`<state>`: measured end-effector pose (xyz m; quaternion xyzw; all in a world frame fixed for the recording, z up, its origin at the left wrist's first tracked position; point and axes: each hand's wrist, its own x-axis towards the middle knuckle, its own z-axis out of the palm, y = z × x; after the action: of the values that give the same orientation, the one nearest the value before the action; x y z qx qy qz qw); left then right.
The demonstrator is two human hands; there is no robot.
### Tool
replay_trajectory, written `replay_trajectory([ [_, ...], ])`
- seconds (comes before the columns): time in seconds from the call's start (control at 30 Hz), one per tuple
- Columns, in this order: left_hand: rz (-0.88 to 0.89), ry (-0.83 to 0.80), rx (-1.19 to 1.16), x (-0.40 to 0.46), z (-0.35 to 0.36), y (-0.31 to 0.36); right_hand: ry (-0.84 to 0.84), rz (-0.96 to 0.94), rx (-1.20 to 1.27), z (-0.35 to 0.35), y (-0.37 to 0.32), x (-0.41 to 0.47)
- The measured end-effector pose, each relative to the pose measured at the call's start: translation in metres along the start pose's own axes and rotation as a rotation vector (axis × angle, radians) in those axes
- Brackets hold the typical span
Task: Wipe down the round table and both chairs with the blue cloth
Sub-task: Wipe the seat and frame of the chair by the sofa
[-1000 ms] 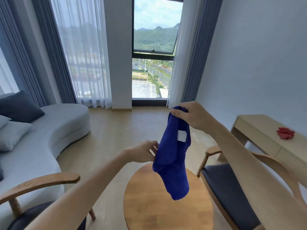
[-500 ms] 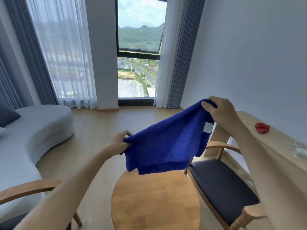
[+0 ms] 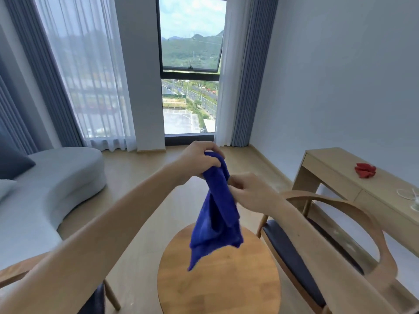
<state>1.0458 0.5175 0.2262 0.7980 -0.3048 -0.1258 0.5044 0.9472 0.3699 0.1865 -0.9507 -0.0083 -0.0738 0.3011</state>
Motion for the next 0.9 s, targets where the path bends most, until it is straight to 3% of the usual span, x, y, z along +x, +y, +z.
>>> replay_trajectory([
  [0.17, -0.136, 0.065, -0.013, -0.002, -0.013, -0.007, -0.174, 0.044, 0.231, -0.002, -0.026, -0.005],
  [0.23, -0.173, 0.108, -0.043, -0.003, -0.022, -0.009, -0.231, 0.025, 0.191, 0.002, -0.032, -0.004],
  [0.37, -0.224, 0.133, -0.09, -0.004, -0.036, -0.012, -0.045, -0.068, 0.04, 0.011, -0.039, 0.008],
  [0.53, -0.261, 0.068, -0.225, -0.008, -0.049, -0.018, 0.054, 0.0, 0.199, 0.003, -0.035, 0.017],
  [0.7, -0.177, -0.115, -0.261, -0.012, -0.042, -0.026, 0.238, 0.046, 0.37, -0.007, -0.027, 0.026],
  [0.8, -0.096, -0.162, -0.05, -0.012, -0.027, -0.036, 0.351, 0.046, 0.454, -0.017, -0.024, 0.028],
  [0.9, -0.028, -0.027, 0.125, -0.008, -0.012, -0.048, 0.462, 0.064, 0.484, -0.03, -0.016, 0.027],
])
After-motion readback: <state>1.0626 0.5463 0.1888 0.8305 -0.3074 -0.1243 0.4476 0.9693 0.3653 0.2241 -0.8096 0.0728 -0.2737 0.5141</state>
